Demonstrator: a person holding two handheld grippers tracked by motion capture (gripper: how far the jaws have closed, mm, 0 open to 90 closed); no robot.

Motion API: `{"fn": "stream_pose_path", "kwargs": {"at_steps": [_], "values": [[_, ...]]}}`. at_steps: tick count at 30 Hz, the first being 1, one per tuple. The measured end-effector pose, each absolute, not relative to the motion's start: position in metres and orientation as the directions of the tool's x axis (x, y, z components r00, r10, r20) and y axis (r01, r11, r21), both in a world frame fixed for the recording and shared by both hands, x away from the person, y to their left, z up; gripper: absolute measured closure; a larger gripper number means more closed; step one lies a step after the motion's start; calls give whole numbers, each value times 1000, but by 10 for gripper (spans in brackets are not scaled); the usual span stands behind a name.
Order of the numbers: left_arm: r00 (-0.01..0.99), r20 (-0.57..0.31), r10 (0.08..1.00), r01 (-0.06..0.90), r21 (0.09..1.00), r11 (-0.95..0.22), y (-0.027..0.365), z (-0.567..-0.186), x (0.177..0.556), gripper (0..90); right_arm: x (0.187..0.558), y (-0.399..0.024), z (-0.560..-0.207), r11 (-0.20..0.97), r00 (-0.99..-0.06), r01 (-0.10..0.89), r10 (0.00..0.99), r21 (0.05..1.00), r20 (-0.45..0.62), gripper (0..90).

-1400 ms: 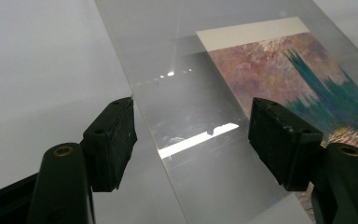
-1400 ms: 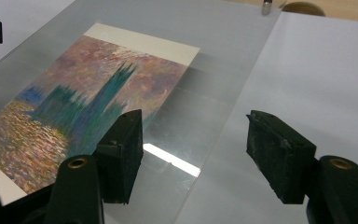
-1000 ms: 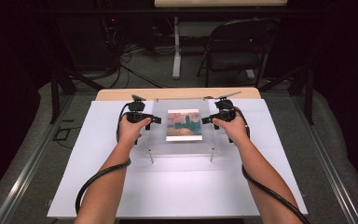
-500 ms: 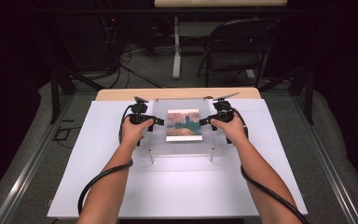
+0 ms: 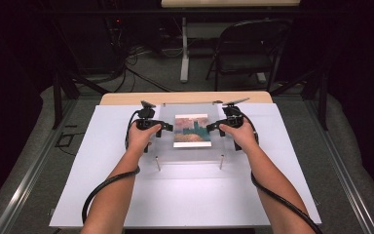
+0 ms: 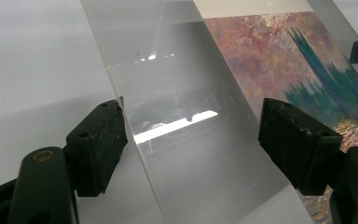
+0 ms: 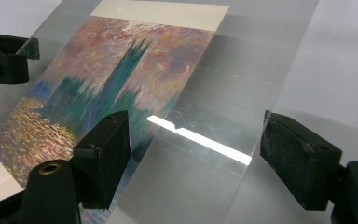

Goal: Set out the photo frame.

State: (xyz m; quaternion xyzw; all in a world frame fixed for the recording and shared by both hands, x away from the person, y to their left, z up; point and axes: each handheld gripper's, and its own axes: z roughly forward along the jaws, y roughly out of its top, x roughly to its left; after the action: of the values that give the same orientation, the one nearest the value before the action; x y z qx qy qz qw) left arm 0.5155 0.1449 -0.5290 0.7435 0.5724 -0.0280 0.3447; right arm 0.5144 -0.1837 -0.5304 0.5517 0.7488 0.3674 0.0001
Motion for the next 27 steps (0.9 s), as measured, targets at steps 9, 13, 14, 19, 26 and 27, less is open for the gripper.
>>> {"fn": "stream_pose_path", "kwargs": {"at_steps": [9, 13, 14, 19, 26, 27], "values": [[326, -440, 837, 869, 487, -82, 145, -529, 514, 260, 514, -183, -528, 131, -395, 820, 834, 558, 385, 256], [324, -439, 838, 870, 486, -82, 146, -529, 514, 271, 514, -183, -527, 137, -398, 819, 835, 557, 381, 257], [324, -437, 839, 870, 486, -83, 146, -528, 514, 271, 514, -183, -527, 139, -399, 819, 835, 557, 379, 257], [328, -429, 841, 872, 480, -95, 145, -526, 515, 271, 514, -183, -526, 138, -394, 823, 838, 550, 379, 260], [320, -440, 839, 873, 481, -81, 147, -524, 514, 301, 513, -182, -524, 134, -393, 818, 839, 559, 375, 261], [320, -440, 839, 873, 481, -81, 147, -524, 514, 305, 513, -182, -524, 138, -397, 817, 840, 560, 371, 261]]}}
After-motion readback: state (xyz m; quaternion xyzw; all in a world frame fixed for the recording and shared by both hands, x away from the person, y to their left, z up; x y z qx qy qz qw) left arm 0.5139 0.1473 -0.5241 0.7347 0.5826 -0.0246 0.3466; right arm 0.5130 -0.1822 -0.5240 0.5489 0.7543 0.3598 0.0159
